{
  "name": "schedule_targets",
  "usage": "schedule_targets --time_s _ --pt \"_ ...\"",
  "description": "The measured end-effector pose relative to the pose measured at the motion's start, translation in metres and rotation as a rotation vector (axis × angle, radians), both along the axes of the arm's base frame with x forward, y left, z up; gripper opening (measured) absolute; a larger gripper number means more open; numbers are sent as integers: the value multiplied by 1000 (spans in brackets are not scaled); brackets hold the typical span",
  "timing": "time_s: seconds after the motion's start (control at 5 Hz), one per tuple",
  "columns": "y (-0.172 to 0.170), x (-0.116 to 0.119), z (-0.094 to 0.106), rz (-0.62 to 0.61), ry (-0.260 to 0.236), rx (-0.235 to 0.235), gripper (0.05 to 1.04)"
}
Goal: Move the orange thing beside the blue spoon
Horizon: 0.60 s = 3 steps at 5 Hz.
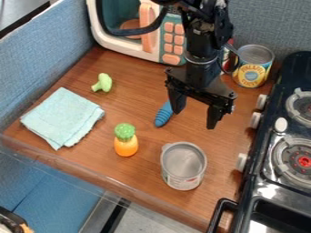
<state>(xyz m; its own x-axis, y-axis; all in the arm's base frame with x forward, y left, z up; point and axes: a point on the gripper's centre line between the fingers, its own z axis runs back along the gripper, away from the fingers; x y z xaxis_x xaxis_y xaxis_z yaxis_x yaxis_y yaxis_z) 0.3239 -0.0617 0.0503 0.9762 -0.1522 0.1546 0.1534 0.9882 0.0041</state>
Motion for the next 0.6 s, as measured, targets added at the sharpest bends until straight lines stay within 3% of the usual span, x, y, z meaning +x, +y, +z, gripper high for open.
schedule_targets --time_s 0.2,0.6 --pt "2 -3 -10 -1 35 7 999" --pt "71 -2 -11 95 66 40 999"
